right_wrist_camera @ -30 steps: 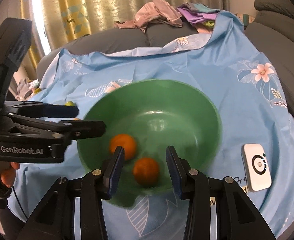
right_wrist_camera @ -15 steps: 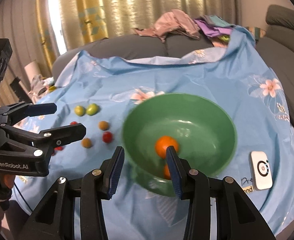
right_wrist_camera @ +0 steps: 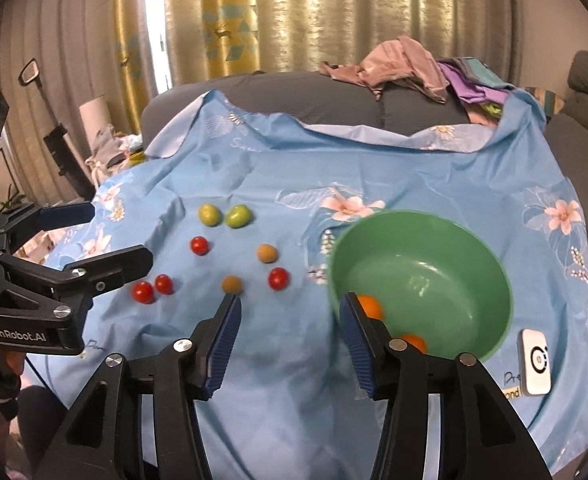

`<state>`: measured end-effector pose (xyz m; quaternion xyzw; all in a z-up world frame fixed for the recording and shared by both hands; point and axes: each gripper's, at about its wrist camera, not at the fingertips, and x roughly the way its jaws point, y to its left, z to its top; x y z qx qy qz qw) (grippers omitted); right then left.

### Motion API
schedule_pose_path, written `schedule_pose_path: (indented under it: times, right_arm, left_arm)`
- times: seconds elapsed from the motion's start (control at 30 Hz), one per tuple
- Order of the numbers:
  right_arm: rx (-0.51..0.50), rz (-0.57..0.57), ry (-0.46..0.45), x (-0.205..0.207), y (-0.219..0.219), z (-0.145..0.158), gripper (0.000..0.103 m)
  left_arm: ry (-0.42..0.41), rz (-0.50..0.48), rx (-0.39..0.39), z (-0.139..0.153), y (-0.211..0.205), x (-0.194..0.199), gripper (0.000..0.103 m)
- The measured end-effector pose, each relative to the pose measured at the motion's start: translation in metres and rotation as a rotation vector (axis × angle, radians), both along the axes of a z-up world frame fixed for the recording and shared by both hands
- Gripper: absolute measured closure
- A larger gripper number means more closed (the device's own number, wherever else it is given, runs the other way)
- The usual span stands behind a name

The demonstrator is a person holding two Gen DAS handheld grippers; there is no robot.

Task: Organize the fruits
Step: 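Move both grippers back over the remaining small fruits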

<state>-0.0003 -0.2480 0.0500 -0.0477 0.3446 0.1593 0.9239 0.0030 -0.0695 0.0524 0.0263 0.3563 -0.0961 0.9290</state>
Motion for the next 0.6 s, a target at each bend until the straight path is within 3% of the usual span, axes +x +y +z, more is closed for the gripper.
schedule_pose_path:
  times: [0.3,0.6]
  right_arm:
    - [0.033,0.071,0.075,0.004,0.026,-0.017,0.047]
    - [0.042,0.093,0.136,0.014,0.038,-0.033,0.047]
  left_arm:
    - [0.07,0.125,-0.031,-0.031,0.066,-0.018,0.001]
    - [0.177,0.145,-0.081,-0.071,0.097,-0.028,0.001]
